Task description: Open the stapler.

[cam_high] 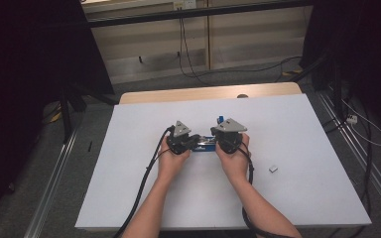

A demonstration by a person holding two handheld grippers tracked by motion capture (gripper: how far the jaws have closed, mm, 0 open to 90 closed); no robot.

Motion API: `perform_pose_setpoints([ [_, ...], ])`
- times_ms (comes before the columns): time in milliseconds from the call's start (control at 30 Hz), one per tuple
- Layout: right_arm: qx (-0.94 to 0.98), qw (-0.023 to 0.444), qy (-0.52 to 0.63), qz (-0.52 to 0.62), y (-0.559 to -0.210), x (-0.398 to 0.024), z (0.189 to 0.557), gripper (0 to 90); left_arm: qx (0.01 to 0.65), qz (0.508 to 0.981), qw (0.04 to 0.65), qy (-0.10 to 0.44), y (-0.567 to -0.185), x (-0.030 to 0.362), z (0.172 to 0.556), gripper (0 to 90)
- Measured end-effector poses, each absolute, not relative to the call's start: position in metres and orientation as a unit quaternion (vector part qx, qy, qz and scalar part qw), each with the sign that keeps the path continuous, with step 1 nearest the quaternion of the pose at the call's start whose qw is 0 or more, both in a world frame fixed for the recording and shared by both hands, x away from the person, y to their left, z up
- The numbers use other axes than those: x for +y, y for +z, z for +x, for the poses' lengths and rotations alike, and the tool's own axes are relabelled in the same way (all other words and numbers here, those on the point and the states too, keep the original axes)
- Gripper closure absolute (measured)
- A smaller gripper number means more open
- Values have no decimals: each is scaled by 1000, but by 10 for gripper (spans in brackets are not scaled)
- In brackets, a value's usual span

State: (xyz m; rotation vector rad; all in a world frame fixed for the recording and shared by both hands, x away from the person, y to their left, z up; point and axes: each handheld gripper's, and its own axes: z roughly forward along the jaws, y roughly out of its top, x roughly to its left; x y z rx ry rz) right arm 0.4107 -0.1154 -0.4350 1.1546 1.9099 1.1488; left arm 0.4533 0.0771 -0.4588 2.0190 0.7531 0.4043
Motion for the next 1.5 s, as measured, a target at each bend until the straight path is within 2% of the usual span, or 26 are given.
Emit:
perform_pose_setpoints([
  [267, 719, 325, 406, 462, -440, -148, 409, 900, 305, 820, 454, 166, -458, 77, 453, 900],
  [367, 727, 306, 388, 477, -450, -165, 409, 900, 303, 824, 448, 168, -458, 75, 453, 900],
  [833, 739, 289, 396, 462, -453, -167, 411, 900, 307, 821, 454, 162, -458, 77, 453, 900],
  [1067, 746, 285, 395, 455, -453, -165, 413, 900, 320, 809, 470, 146, -451, 80, 453, 871],
  [1267, 745, 270, 412, 450, -453, -169, 412, 900, 341, 800, 476, 133, -445, 84, 452, 733],
  [1300, 748, 267, 419, 440, -451, -170, 410, 876, 349, 795, 479, 130, -442, 85, 451, 675],
  [1333, 748, 267, 419, 440, -451, -170, 410, 876, 352, 793, 480, 130, -440, 86, 450, 675],
  [1367, 753, 269, 420, 430, -448, -171, 407, 828, 353, 788, 487, 129, -436, 88, 449, 624],
  [1433, 755, 271, 418, 426, -447, -173, 406, 824, 351, 785, 492, 134, -429, 92, 446, 599],
  [1500, 755, 267, 426, 422, -443, -181, 399, 775, 354, 781, 496, 133, -424, 96, 444, 493],
])
